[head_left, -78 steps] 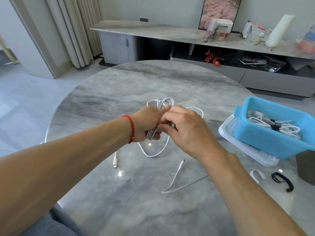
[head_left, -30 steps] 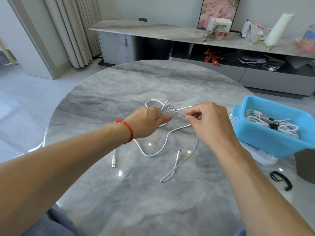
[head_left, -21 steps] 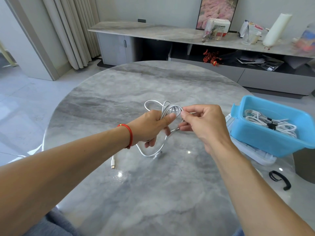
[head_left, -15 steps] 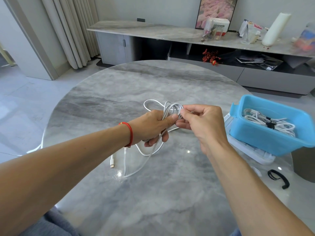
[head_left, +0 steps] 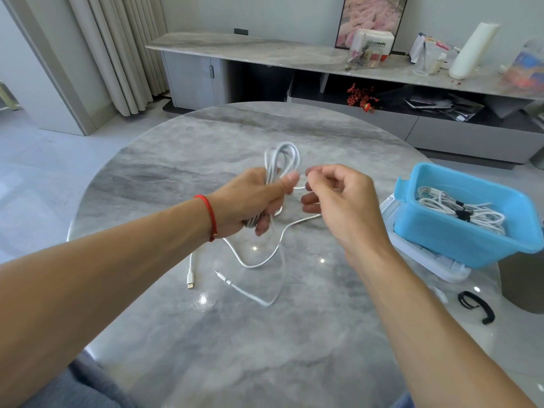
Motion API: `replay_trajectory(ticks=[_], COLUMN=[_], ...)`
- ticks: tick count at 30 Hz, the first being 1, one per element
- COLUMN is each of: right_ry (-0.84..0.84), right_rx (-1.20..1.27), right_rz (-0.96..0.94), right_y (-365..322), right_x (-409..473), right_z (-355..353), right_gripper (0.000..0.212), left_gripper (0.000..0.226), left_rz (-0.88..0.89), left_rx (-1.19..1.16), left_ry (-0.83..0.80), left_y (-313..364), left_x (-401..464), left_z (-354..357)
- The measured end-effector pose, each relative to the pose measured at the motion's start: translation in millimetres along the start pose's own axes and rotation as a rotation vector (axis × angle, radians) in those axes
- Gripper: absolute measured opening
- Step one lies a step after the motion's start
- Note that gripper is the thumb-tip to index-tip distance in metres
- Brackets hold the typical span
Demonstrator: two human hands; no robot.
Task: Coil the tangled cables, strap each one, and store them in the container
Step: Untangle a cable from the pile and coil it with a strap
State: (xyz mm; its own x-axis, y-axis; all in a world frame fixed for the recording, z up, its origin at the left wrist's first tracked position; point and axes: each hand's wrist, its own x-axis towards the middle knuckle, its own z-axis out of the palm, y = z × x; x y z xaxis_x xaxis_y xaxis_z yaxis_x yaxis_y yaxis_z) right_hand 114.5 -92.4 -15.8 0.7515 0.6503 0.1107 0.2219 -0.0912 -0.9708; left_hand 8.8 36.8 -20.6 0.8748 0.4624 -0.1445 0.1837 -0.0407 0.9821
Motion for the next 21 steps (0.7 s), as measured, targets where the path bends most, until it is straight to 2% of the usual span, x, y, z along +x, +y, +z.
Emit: replay_trajectory(ticks=[2,4,6,7,11,15,18,21], right_ry=[-0.173,-0.436,-0.626,-0.659,-0.633,-0.678,-0.676,-0.595], right_rx=[0.044,0.047,-0.007,-0.024,0.038,-0.256,-0.487,-0.678], right_rz=[0.167,0.292,0.307,0.290,0.261,0.044,-0.119,-0.188], right_y=[-2.7,-5.4,-6.0,-5.7,-4.9,-6.0,-4.1,0.5], right_x=[-6.2,-15.5,-23.1,-25.0,-19.2,-15.4,-17.9,-15.6], right_z=[9.4,15.6,18.5,18.6,15.5,15.4,19.8,16.6], right_gripper=[0.020,0.034,0.041,0.041,0.037,0.034,0.031,0.037], left_gripper=[0.036,0.035,0.035,0.035,0.033,0.033,0.033,0.034], left_rz=[0.039,0.067,0.069,0.053,-0.047,-0.083,-0.116,-0.192], left_rx=[-0.137,-0.216,-0.298,-0.367,-0.653,-0.850,-0.786,-0.485], left_ry=[0.096,0.182,0.242,0.259,0.283,0.161,-0.007,-0.090], left_y=[4.4,5.5,4.6,3.7,1.8,4.4,8.1,8.4], left_x=[5.6,10.4,12.9,13.2,11.0,8.0,5.5,4.1], left_z=[-4.2,-10.5,-17.8,-21.4,-35.9,-38.5,-36.0,-32.5])
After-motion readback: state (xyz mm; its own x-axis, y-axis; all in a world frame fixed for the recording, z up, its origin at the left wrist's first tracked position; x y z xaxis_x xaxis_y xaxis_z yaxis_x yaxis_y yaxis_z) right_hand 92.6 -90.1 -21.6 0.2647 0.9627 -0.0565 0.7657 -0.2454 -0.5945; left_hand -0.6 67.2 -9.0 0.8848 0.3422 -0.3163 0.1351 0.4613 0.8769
